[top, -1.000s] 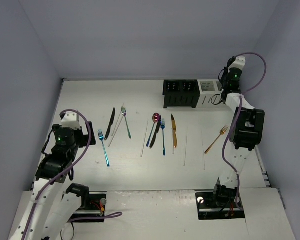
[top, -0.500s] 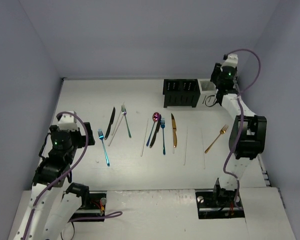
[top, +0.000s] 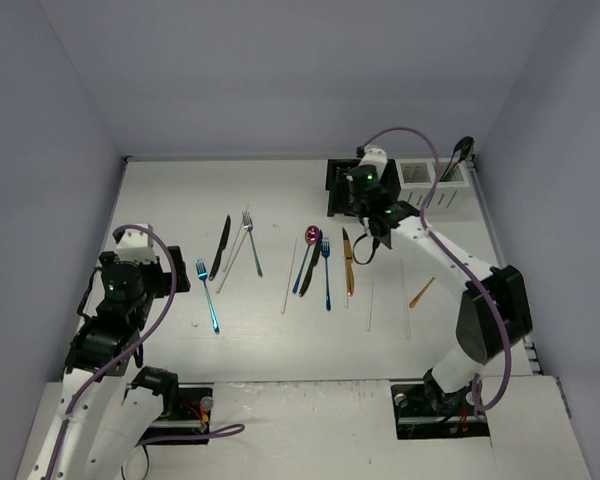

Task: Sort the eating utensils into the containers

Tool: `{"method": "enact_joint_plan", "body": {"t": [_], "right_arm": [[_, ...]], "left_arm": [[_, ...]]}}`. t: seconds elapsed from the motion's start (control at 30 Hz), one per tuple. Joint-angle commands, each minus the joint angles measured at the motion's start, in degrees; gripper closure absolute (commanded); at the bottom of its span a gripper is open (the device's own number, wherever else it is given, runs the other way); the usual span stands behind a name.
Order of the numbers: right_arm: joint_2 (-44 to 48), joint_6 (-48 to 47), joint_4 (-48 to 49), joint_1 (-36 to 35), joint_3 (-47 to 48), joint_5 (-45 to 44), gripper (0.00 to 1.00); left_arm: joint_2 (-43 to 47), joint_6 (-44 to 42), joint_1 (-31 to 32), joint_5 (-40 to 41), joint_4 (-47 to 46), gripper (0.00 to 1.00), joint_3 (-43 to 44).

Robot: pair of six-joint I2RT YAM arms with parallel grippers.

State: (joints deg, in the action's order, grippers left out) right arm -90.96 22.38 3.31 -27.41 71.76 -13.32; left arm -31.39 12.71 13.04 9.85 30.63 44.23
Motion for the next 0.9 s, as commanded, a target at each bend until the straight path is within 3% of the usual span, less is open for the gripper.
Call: {"method": "enact_joint_plan", "body": {"t": [0.0, 0.2, 0.33, 0.87], "right_arm": [[-3.61, 10.48, -3.13, -6.28, 0.03, -1.97, 0.47], [-11.63, 17.66, -5.34, -11.31, 2.60, -2.35, 0.49], [-17.02, 20.12, -5.85, -12.99, 4.21, -2.47, 0.57], [-27.20, 22.50, -6.26, -13.63, 9.44, -5.16, 0.70]], "left_arm": [[-1.43, 0.65, -0.38, -0.84, -2.47, 0.03, 0.86], [-1.78, 0.71, -0.38, -0.62, -2.06, 0.03, 0.86], [-2.19, 0.83, -0.38, -0.53, -1.63, 0.03, 0.95], [-2.25, 0.83, -0.44, -0.44, -1.51, 0.03, 1.12]]}}
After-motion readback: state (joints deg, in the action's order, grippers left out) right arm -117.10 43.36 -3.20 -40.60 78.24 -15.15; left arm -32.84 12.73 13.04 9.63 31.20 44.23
